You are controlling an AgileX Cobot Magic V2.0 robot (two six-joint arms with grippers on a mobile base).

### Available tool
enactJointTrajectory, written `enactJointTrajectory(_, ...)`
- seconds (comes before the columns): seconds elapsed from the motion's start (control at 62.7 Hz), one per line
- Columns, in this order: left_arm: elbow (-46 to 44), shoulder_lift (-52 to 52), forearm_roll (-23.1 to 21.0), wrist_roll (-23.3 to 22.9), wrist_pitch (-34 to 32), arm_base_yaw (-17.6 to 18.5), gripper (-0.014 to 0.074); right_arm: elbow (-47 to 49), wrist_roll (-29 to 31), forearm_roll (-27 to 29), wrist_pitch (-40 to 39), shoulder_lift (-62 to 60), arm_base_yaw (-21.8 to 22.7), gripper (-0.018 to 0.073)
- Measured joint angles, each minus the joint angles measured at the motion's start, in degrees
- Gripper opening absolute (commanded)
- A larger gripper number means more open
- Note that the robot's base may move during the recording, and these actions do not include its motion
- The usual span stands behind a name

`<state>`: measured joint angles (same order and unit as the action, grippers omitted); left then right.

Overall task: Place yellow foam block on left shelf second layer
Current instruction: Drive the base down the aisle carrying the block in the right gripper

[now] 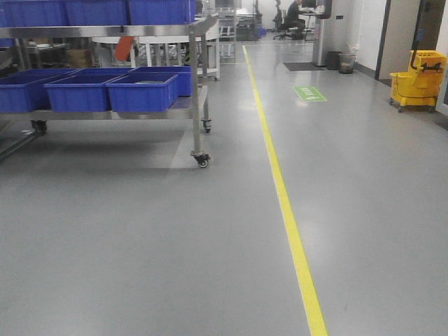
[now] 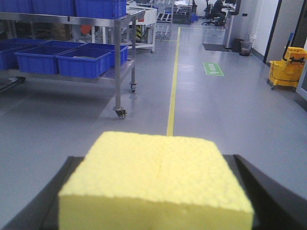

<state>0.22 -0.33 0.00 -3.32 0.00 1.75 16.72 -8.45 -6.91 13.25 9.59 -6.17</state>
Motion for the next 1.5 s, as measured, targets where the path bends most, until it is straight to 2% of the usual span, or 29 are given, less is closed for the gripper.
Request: enactJointTrajectory(1.499, 0.0, 0.0, 0.0, 0.0, 0.0, 0.0, 0.0124, 0.0, 0.1, 0.0, 0.0, 0.0, 0.0, 0.0496)
